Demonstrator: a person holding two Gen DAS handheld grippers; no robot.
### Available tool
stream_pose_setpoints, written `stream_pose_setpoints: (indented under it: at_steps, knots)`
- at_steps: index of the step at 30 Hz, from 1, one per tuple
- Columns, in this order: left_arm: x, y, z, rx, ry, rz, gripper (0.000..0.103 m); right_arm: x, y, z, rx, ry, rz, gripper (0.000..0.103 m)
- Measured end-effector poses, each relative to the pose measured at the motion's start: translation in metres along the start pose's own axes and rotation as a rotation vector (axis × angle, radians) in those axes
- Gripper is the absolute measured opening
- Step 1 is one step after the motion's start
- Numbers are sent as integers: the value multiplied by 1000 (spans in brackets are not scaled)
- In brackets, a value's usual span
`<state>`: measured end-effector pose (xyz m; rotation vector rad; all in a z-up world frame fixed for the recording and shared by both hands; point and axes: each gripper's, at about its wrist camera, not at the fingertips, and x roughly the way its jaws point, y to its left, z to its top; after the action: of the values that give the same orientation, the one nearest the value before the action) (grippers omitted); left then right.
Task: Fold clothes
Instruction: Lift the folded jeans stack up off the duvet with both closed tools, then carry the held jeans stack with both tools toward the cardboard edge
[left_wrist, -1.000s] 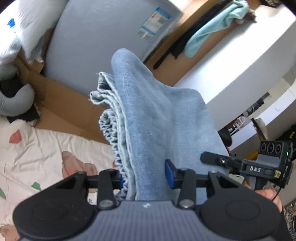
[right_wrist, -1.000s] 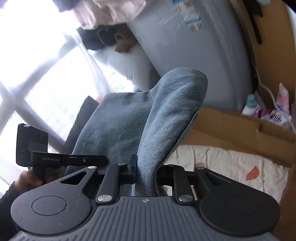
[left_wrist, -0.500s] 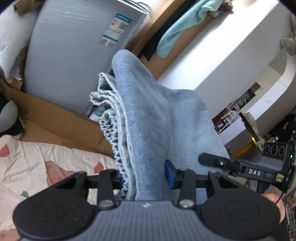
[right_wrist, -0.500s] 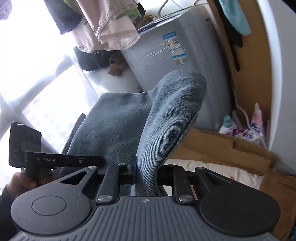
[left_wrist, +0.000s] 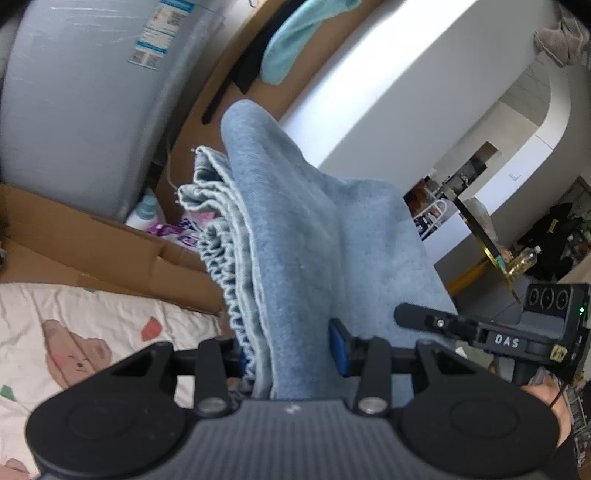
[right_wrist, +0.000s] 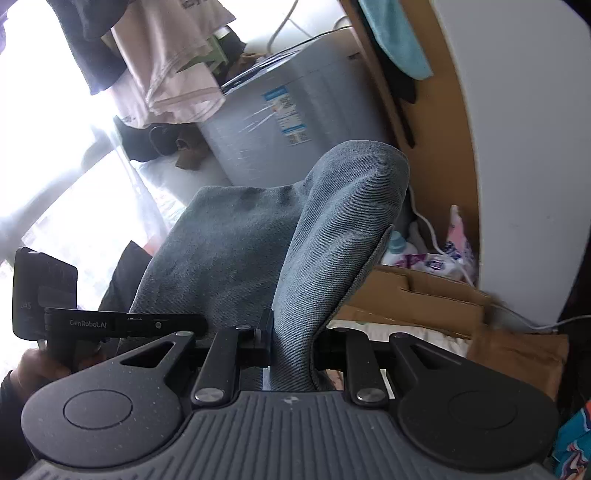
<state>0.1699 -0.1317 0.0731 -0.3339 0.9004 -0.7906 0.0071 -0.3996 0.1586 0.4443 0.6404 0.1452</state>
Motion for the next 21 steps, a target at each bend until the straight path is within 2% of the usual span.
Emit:
stream_pose_setpoints:
  at_steps: [9,14,21]
  knots:
    - [45,-37,-11,34,29,-66,43,-29,-50,-18,19,-27,-84,19]
    - [78,-49,-13,50,54,-137,43,-46,-74,-26,29,-46,-155,19]
    - [128,-57,-22,59,104,-190,43,-60,-110,-39,47,-56,-241,19]
